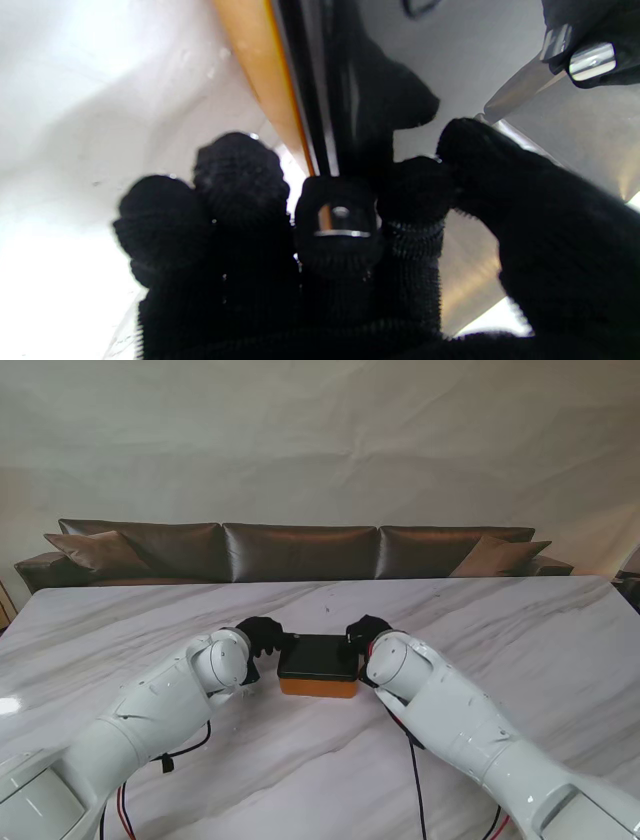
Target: Refill a tissue box and feed the first sheet
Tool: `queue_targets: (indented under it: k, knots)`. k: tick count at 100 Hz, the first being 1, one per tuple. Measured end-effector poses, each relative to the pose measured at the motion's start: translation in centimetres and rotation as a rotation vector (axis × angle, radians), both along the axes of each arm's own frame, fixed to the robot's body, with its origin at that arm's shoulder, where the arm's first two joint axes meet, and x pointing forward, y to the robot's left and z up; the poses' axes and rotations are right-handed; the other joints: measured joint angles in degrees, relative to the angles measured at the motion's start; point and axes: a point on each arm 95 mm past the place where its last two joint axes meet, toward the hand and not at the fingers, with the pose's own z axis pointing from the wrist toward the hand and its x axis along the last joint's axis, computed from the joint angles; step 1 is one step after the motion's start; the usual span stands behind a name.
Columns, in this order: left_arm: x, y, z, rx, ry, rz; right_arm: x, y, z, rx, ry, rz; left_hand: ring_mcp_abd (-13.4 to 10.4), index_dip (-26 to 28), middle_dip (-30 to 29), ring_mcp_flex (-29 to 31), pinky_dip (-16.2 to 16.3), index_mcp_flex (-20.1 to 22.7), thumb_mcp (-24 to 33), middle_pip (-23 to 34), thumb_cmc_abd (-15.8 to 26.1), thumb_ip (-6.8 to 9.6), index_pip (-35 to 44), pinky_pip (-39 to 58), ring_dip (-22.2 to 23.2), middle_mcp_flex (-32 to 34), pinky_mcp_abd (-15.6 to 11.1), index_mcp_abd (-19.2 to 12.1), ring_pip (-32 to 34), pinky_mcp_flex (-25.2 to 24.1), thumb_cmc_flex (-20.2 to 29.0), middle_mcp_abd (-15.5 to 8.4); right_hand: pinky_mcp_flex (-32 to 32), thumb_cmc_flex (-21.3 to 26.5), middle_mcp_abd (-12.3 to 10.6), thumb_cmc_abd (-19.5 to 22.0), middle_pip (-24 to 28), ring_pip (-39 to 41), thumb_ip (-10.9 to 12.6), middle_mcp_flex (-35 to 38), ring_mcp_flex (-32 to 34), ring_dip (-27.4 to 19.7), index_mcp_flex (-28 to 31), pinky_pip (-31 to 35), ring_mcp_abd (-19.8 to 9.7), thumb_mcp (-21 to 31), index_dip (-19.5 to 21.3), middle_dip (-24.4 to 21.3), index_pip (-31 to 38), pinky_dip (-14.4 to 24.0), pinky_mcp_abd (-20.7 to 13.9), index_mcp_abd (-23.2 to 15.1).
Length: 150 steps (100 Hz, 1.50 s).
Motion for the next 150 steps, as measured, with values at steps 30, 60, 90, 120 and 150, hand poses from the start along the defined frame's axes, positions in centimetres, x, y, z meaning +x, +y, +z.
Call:
queue_targets:
  k: [30,60,90,120,150]
  knots:
    - [-0.1,0.0,0.1,0.004,0.002,0.002,0.0,0.0,-0.4,0.017,0.007,-0.011,-0.01,0.00,0.00,0.00,0.00,-0.25,0.00,0.00,-0.17,0.00,-0.01,0.00,0.00,0.00,0.00,-0.12,0.01,0.00,0.22,0.00,0.24,0.48,0.69,-0.88,0.76,0.55,1.36,0.61,0.00,0.09,0.66,0.00,0.04,0.24,0.80,-0.12,0.07,0.01,0.10,0.83]
    - [-0.3,0.0,0.2,0.011,0.002,0.004,0.0,-0.1,-0.6,0.034,0.008,-0.022,-0.01,0.00,0.00,-0.01,0.00,-0.50,0.00,0.00,-0.17,0.00,-0.31,0.00,0.00,0.00,-0.01,-0.12,0.01,0.00,0.32,-0.01,0.40,0.48,0.69,-1.14,1.35,0.74,1.36,0.85,0.00,0.12,0.84,0.00,0.04,0.24,0.87,-0.08,0.19,0.02,0.16,0.51]
    - [-0.3,0.0,0.1,0.012,0.003,0.005,0.1,-0.1,-1.1,0.049,0.017,-0.033,-0.02,0.00,0.00,-0.01,0.00,-0.50,0.00,0.00,-0.17,0.00,-0.31,0.00,0.00,0.00,-0.01,-0.12,0.01,0.00,0.34,-0.01,0.48,0.48,0.63,-2.71,3.44,0.83,2.00,2.29,0.00,0.20,2.28,0.00,0.07,0.24,0.94,-0.05,1.56,0.04,0.28,-1.12]
    - [-0.4,0.0,0.3,0.017,0.004,0.008,0.1,-0.1,-1.2,0.059,0.014,-0.046,-0.02,0.00,0.00,-0.01,0.00,-0.50,0.00,0.00,-0.18,0.00,-0.31,0.00,0.00,0.00,-0.01,-0.12,0.01,0.00,0.38,-0.02,0.50,-0.10,0.28,-2.70,3.96,0.85,2.02,2.62,0.00,0.22,2.14,0.00,0.07,-0.51,0.95,-0.05,1.97,0.04,0.45,-3.41]
    - [-0.7,0.5,0.1,-0.070,-0.041,0.078,-2.3,-0.6,-0.9,0.074,-0.037,-0.061,0.62,-3.84,-0.02,-0.04,0.00,-0.04,1.50,0.00,3.28,1.87,-6.65,0.00,0.00,0.00,-0.01,-0.85,-1.01,-1.27,0.06,0.58,0.24,-5.00,0.94,12.61,-4.21,0.85,2.92,-0.88,0.00,0.20,-0.65,0.00,-0.07,-17.17,1.84,-0.05,-14.72,0.13,0.34,-2.06]
